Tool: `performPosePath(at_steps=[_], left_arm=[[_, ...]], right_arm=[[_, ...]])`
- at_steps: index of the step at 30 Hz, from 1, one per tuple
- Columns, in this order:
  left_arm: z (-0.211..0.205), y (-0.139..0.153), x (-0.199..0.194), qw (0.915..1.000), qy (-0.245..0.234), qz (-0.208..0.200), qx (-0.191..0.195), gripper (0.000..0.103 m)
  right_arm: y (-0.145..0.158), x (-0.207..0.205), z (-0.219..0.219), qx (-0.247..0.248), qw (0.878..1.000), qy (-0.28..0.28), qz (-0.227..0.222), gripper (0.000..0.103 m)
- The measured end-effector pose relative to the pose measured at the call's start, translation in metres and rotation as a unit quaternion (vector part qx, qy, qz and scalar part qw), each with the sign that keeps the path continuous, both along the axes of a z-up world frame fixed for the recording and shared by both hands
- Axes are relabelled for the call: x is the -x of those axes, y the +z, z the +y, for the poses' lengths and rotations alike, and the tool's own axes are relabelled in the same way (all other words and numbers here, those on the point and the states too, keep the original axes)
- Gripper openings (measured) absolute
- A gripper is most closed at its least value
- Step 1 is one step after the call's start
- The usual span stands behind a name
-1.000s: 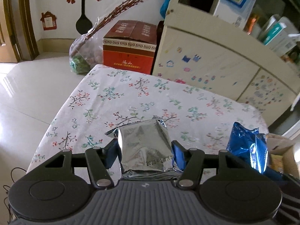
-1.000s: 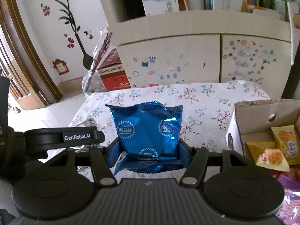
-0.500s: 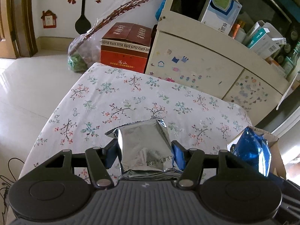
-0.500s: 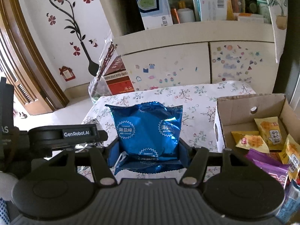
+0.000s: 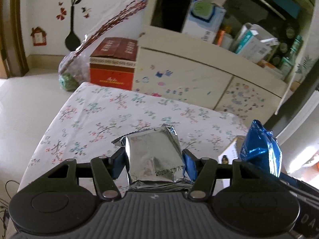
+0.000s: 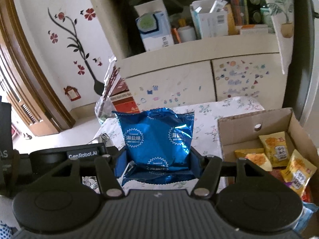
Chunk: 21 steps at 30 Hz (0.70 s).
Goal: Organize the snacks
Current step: 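Carry the silver packet with the left gripper while the right carries the blue packet to the box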
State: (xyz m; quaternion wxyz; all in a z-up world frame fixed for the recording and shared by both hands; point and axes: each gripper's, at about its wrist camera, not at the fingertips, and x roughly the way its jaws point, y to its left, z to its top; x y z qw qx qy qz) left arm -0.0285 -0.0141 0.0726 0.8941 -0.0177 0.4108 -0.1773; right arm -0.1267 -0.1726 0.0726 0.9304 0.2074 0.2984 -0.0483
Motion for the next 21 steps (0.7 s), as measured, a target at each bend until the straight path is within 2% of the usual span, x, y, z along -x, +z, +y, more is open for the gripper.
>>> performPosePath(at_steps=[13, 21], left_arm=[[-0.042, 0.007, 0.016, 0.9982, -0.051, -0.030, 0.002, 0.065], [-0.065, 0.008, 0.026, 0.9948, -0.093, -0.034, 0.027, 0.065]], right_arm=[[0.011, 0.018, -0.043, -0.017, 0.998, -0.053, -0.014, 0.063], [0.016, 0.033, -0.068, -0.025, 0.996, -0.085, -0.026, 0.063]])
